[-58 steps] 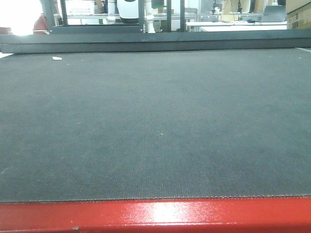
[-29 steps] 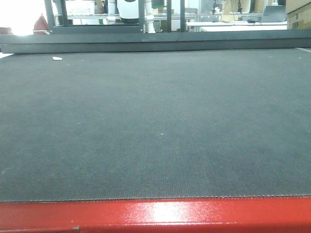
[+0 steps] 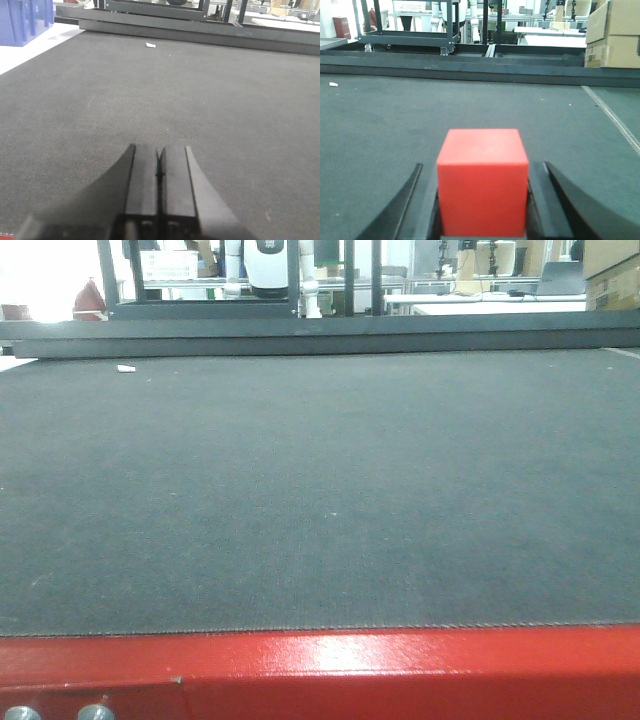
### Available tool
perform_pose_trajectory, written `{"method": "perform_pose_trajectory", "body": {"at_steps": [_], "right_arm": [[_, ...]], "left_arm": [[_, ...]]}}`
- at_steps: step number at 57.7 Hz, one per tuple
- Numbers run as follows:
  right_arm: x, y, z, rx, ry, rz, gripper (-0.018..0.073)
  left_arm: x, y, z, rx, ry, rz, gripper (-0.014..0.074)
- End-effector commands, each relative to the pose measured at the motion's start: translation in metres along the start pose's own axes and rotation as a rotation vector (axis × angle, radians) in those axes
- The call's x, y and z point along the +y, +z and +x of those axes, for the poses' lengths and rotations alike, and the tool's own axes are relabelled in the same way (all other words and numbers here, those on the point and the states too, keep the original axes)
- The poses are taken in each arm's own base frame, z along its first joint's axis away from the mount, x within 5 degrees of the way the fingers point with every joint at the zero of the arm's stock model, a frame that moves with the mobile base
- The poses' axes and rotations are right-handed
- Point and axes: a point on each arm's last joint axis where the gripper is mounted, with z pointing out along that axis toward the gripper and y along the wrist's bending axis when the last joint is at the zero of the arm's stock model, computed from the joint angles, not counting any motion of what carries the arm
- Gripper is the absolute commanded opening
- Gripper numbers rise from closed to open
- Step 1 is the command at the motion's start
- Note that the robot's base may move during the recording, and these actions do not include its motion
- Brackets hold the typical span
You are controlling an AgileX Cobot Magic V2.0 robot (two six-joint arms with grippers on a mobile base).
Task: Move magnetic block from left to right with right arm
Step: 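Hold the red cube raised in the right gripper, then drive the base away from the first table carrying the cube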
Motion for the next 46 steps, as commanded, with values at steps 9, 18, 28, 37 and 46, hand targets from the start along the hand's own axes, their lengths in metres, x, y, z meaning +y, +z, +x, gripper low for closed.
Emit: {"method": "perform_pose_trajectory", "body": {"at_steps": [9,18,28,37,46], "right_arm": [[-0.0001,-0.0013,-0.0164,-0.112,-0.01,0.007,0.0283],[-0.0001,-0.0013,-0.0164,-0.112,-0.01,0.007,0.0283],[-0.0001,-0.0013,-0.0164,-0.112,-0.01,0.007,0.0283],[-0.0001,-0.0013,-0.0164,-0.112,-0.01,0.007,0.0283],[-0.0001,-0.0013,-0.0164,-0.112,-0.01,0.007,0.0283]], "left_arm": [[-0.0001,-0.0005,-0.0043,-0.082,-0.009,0.007,-0.0126],[-0.0001,-0.0005,-0.0043,-0.082,-0.009,0.007,-0.0126],[-0.0001,-0.0005,-0.0043,-0.082,-0.009,0.007,-0.0126],[-0.0001,-0.0005,-0.0043,-0.082,-0.009,0.007,-0.0126],[-0.0001,-0.0005,-0.0043,-0.082,-0.009,0.007,-0.0126]]}}
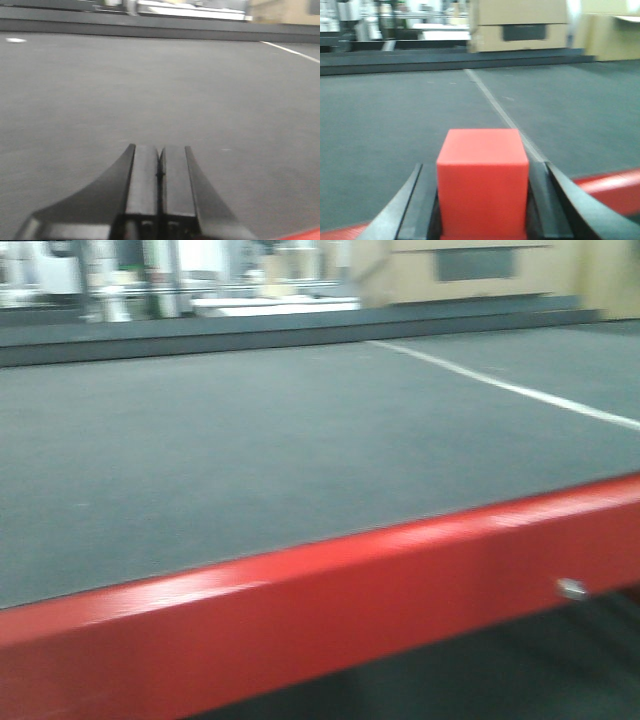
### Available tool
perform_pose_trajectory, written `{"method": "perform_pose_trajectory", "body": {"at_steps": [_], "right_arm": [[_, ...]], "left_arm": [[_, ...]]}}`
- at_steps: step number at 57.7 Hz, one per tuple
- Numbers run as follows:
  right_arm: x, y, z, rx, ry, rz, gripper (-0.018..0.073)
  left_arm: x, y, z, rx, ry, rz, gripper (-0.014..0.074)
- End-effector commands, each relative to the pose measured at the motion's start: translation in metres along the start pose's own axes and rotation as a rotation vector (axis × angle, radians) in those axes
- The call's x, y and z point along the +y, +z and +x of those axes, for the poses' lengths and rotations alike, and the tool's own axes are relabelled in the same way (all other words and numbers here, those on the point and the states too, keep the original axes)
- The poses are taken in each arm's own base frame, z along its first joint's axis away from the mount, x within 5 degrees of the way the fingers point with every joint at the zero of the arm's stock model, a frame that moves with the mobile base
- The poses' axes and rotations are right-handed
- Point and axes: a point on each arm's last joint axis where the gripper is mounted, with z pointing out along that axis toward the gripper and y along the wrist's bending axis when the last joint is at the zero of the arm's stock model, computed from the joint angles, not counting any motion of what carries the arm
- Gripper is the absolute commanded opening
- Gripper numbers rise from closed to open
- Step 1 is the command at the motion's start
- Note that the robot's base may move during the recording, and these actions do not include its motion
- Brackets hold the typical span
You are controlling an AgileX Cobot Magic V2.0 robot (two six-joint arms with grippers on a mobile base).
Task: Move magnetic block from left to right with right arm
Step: 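Drive the base away from the first table carrying the cube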
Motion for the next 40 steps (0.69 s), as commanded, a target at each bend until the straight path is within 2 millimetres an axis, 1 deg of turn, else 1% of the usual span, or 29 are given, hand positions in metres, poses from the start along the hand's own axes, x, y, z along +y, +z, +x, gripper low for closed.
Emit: {"method": "perform_pose_trajectory", "body": {"at_steps": [1,40], "right_arm": [[-0.0001,-0.0011,-0.0163,-0.111,-0.01,0.007,0.0283],[-0.0001,-0.0011,-0.0163,-0.111,-0.01,0.007,0.0283]], "left_arm": [[-0.0001,-0.0005,-0.0043,-0.082,-0.009,0.007,-0.0126],[-0.0001,-0.0005,-0.0043,-0.082,-0.009,0.007,-0.0126]]}}
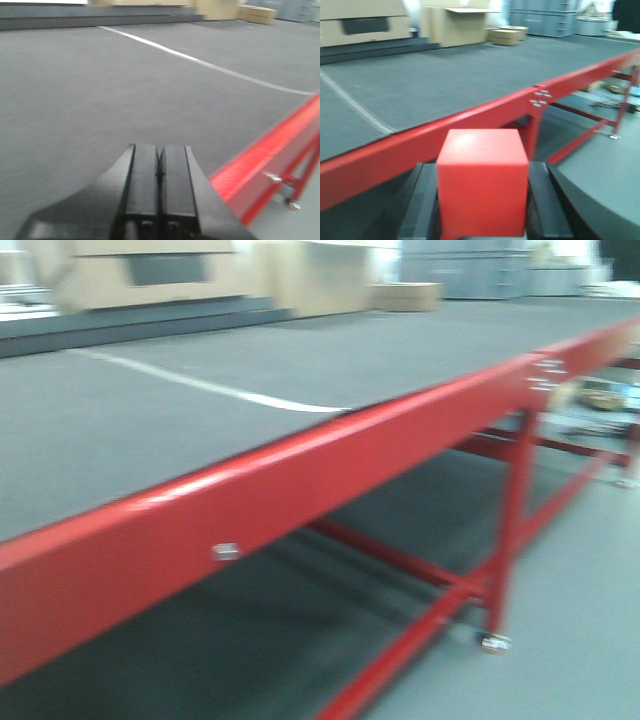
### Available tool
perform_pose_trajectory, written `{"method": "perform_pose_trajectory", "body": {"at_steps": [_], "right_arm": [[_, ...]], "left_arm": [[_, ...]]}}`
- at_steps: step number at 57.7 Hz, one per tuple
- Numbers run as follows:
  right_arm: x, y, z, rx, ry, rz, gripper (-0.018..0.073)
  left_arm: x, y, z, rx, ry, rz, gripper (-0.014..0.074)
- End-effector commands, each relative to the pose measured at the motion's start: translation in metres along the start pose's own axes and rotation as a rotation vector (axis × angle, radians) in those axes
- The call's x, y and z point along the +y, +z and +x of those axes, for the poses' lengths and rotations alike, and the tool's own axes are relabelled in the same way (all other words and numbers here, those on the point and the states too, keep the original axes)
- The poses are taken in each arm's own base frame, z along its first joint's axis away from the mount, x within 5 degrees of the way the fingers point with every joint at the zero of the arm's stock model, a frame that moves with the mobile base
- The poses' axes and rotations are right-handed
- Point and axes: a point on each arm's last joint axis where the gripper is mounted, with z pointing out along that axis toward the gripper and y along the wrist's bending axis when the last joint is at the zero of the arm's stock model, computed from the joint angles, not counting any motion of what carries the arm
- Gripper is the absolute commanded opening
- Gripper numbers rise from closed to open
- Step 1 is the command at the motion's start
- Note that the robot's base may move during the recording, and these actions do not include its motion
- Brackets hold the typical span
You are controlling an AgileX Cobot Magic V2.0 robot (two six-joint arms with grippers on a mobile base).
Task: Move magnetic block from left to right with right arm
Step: 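Drive the base away from the first table carrying the cube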
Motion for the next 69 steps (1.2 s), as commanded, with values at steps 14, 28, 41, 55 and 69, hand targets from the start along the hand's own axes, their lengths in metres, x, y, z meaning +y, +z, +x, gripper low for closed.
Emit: {"method": "perform_pose_trajectory", "body": {"at_steps": [14,28,41,55,69], "right_arm": [[-0.0001,-0.0011,-0.0163,-0.111,-0.01,0.007,0.0283],[-0.0001,-0.0011,-0.0163,-0.111,-0.01,0.007,0.0283],[-0.0001,-0.0011,-0.0163,-0.111,-0.01,0.007,0.0283],[-0.0001,-0.0011,-0.0163,-0.111,-0.01,0.007,0.0283],[-0.0001,-0.0011,-0.0163,-0.111,-0.01,0.007,0.0283]], "left_arm": [[-0.0001,-0.0005,-0.0043,-0.082,-0.009,0.007,-0.0126],[-0.0001,-0.0005,-0.0043,-0.082,-0.009,0.007,-0.0126],[-0.0001,-0.0005,-0.0043,-0.082,-0.009,0.007,-0.0126],[-0.0001,-0.0005,-0.0043,-0.082,-0.009,0.007,-0.0126],[-0.0001,-0.0005,-0.0043,-0.082,-0.009,0.007,-0.0126]]}}
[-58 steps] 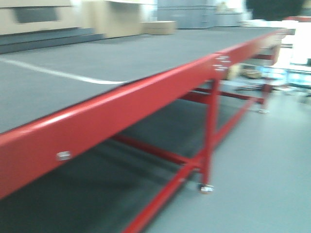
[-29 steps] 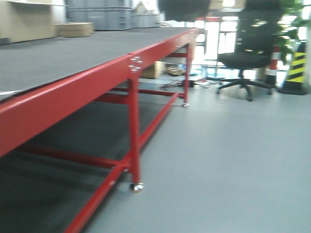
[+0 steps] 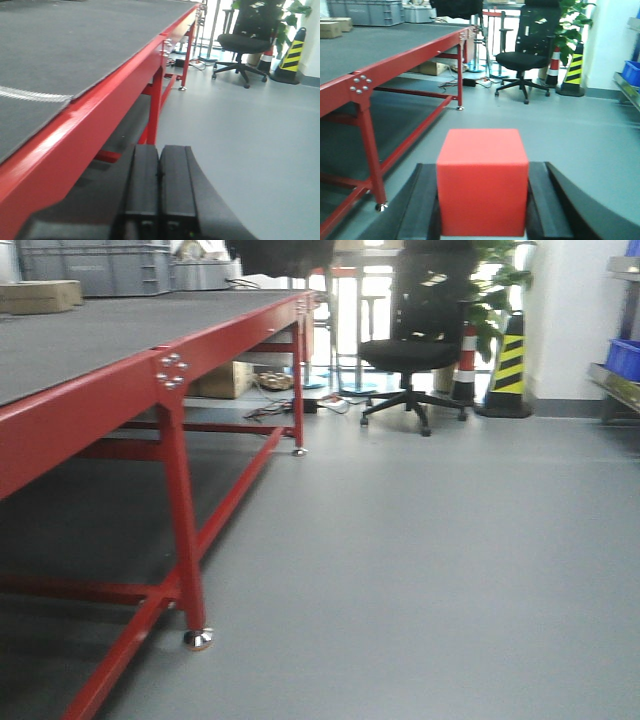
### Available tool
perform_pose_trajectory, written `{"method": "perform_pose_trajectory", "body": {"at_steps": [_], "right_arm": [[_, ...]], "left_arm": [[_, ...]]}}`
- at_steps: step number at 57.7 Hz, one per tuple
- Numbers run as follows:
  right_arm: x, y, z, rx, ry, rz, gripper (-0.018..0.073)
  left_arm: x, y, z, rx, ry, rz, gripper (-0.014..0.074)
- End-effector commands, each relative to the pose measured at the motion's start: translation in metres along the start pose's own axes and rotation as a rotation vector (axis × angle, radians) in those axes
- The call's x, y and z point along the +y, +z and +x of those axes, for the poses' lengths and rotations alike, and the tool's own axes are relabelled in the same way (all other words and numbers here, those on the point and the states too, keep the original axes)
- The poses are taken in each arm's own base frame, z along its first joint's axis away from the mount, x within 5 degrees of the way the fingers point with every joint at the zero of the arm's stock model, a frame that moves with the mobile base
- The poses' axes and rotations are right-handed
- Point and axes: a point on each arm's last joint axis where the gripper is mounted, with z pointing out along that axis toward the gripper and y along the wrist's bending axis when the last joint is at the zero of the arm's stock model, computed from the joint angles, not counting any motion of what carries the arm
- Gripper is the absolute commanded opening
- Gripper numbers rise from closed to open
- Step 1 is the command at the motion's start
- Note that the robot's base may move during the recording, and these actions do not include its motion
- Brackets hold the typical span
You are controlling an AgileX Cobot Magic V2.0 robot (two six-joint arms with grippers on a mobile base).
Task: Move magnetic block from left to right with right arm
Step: 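Drive the base away from the first table carrying the cube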
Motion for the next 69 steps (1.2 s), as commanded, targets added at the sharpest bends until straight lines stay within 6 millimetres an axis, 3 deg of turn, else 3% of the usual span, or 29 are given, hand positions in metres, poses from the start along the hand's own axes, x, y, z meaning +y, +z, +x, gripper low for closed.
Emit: {"method": "perform_pose_trajectory", "body": {"at_steps": [1,69], "right_arm": [[-0.0001,-0.0011,-0.0163,-0.111,-0.01,0.007,0.0283],[-0.0001,-0.0011,-0.0163,-0.111,-0.01,0.007,0.0283]], "left_arm": [[-0.0001,-0.0005,-0.0043,-0.082,-0.009,0.007,-0.0126],[-0.0001,-0.0005,-0.0043,-0.082,-0.009,0.007,-0.0126]]}}
